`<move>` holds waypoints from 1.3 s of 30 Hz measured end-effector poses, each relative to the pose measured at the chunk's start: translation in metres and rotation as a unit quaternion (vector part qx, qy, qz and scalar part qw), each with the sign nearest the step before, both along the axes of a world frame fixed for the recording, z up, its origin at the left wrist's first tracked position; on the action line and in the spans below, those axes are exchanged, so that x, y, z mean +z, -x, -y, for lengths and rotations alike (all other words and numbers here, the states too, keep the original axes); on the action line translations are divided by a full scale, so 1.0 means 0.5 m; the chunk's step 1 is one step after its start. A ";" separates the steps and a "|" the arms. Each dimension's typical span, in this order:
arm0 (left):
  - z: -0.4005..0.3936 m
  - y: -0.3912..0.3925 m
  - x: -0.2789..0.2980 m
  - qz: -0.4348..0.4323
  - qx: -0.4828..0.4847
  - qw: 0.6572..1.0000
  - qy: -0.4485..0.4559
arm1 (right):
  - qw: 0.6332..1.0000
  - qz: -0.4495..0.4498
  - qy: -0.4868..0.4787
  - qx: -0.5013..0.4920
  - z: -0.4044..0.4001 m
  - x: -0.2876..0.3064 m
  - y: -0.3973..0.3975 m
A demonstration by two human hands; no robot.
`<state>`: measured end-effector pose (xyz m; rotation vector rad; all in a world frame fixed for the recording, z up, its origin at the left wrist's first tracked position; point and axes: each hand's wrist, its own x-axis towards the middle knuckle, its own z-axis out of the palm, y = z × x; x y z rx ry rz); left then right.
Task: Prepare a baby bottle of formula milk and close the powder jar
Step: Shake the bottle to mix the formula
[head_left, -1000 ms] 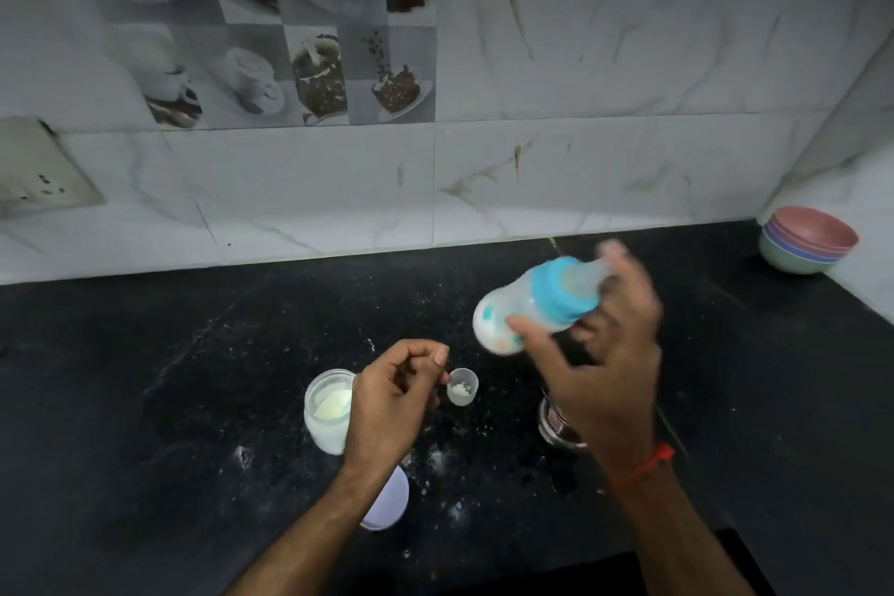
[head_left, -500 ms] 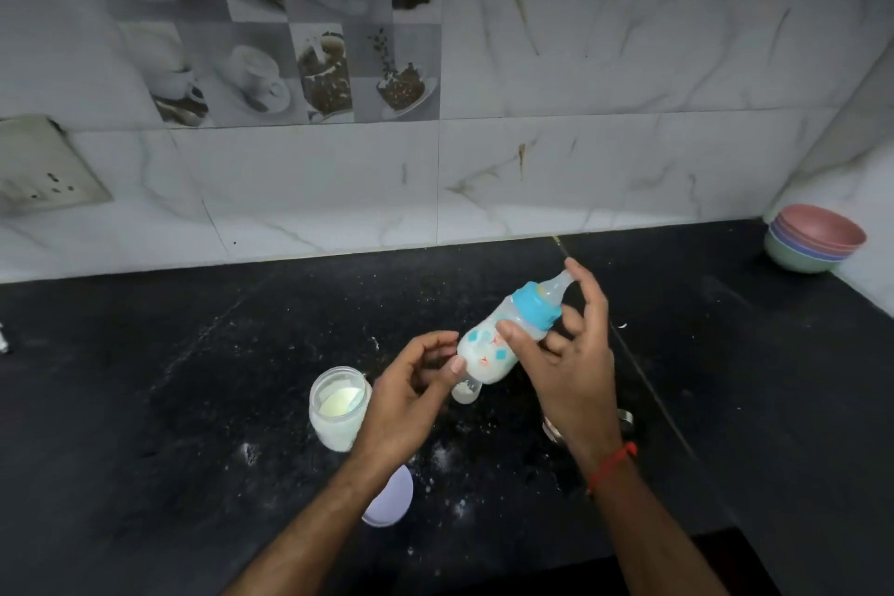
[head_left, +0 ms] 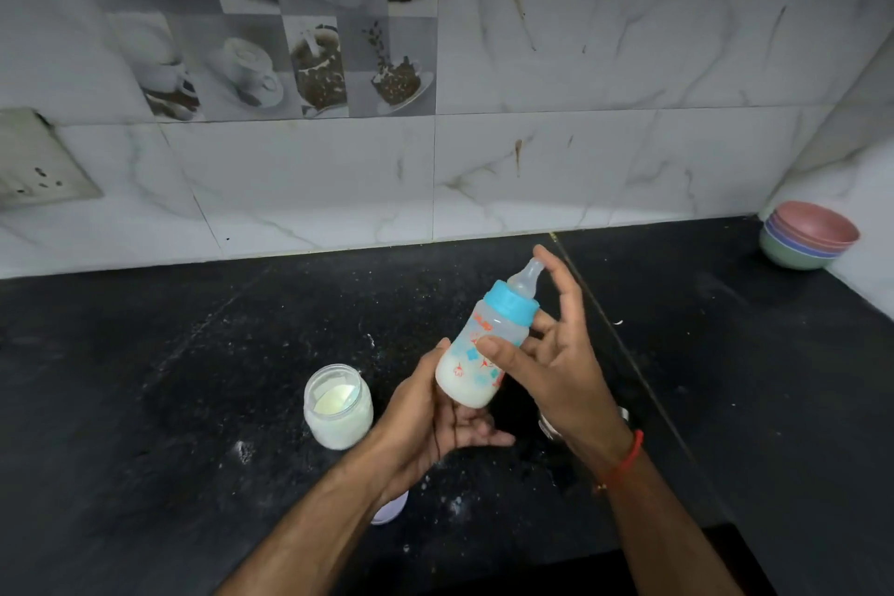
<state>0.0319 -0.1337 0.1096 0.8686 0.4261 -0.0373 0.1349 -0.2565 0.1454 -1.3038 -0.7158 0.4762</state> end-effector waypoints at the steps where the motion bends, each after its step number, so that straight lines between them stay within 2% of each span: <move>1: -0.001 0.000 0.001 -0.002 -0.009 1.000 -0.007 | 1.000 0.014 0.009 0.006 0.002 0.004 -0.001; 3: -0.003 -0.003 0.003 -0.006 -0.013 0.999 -0.034 | 0.999 0.042 0.016 -0.002 0.007 0.024 0.004; 5: -0.008 -0.009 0.001 -0.007 0.015 0.995 -0.097 | 0.995 0.092 -0.008 -0.043 0.016 0.054 0.011; 9: -0.025 -0.010 -0.012 0.000 0.118 0.973 -0.198 | 0.957 0.165 -0.147 -0.187 0.024 0.092 0.019; 11: -0.031 -0.008 -0.017 0.000 0.148 0.959 -0.244 | 0.936 0.234 -0.085 -0.247 0.018 0.053 0.002; 12: -0.032 -0.007 -0.018 0.000 0.159 0.950 -0.268 | 0.941 0.248 -0.018 -0.231 0.015 0.030 -0.005; 14: -0.036 -0.005 -0.021 0.000 0.174 0.936 -0.305 | 0.961 0.203 0.101 -0.159 0.016 -0.002 -0.010; 15: -0.039 -0.003 -0.019 0.001 0.178 0.932 -0.315 | 0.966 0.178 0.107 -0.153 0.019 0.002 -0.007; 18: -0.049 0.001 -0.023 -0.008 0.182 0.926 -0.332 | 0.963 0.176 -0.034 -0.203 0.019 0.058 -0.005; 20: -0.048 0.000 -0.027 -0.014 0.183 0.926 -0.329 | 0.941 0.202 -0.144 -0.232 0.020 0.105 -0.001; 21: -0.046 -0.001 -0.027 -0.016 0.182 0.926 -0.329 | 0.921 0.241 -0.159 -0.259 0.019 0.105 -0.006; 23: -0.041 -0.003 -0.025 -0.017 0.182 0.924 -0.336 | 0.900 0.313 -0.091 -0.289 0.010 0.070 -0.018; 25: -0.039 -0.006 -0.023 -0.013 0.188 0.923 -0.335 | 0.937 0.262 0.025 -0.229 0.005 0.028 -0.020; 26: -0.040 -0.006 -0.022 -0.009 0.190 0.922 -0.336 | 0.947 0.234 0.050 -0.215 0.008 0.021 -0.017; 28: -0.048 -0.009 -0.019 0.001 0.194 0.918 -0.347 | 0.944 0.233 -0.012 -0.235 0.012 0.048 -0.013; 30: -0.057 -0.012 -0.025 0.008 0.203 0.912 -0.355 | 0.928 0.226 -0.135 -0.263 0.013 0.096 -0.007; 32: -0.064 -0.017 -0.027 0.014 0.218 0.908 -0.357 | 0.900 0.266 -0.165 -0.302 0.009 0.102 -0.017; 34: -0.066 -0.023 -0.025 0.015 0.235 0.902 -0.362 | 0.901 0.312 -0.061 -0.296 0.001 0.052 -0.034; 36: -0.064 -0.026 -0.022 0.023 0.256 0.897 -0.360 | 0.940 0.273 0.102 -0.175 0.001 -0.002 -0.032; 37: -0.061 -0.026 -0.020 0.030 0.260 0.897 -0.357 | 0.943 0.266 0.144 -0.139 0.008 -0.012 -0.024; 39: -0.061 -0.028 -0.017 0.035 0.258 0.897 -0.358 | 0.945 0.268 0.104 -0.158 0.014 0.009 -0.015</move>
